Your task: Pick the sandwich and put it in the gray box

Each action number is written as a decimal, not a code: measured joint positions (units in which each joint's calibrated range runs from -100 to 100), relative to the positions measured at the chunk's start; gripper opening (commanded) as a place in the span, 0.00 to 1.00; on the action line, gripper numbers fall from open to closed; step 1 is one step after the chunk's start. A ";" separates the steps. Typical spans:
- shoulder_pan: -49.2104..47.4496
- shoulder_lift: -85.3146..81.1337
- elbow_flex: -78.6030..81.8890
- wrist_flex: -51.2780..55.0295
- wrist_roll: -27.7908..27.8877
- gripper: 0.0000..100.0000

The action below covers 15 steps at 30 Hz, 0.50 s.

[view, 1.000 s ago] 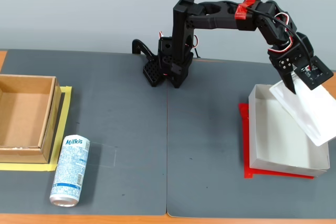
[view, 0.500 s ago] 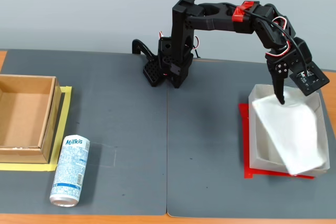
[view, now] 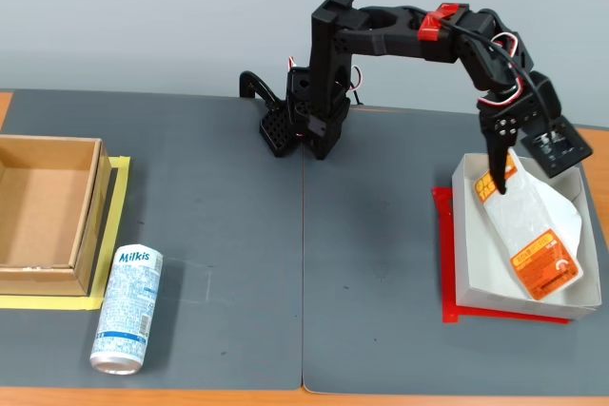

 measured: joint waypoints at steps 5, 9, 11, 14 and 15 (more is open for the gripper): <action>4.50 -6.03 5.03 3.73 1.27 0.24; 9.43 -13.68 14.46 3.73 3.13 0.13; 12.01 -17.93 19.49 3.73 4.20 0.09; 15.77 -24.30 26.31 3.73 5.71 0.03; 17.02 -26.25 28.38 3.73 6.15 0.02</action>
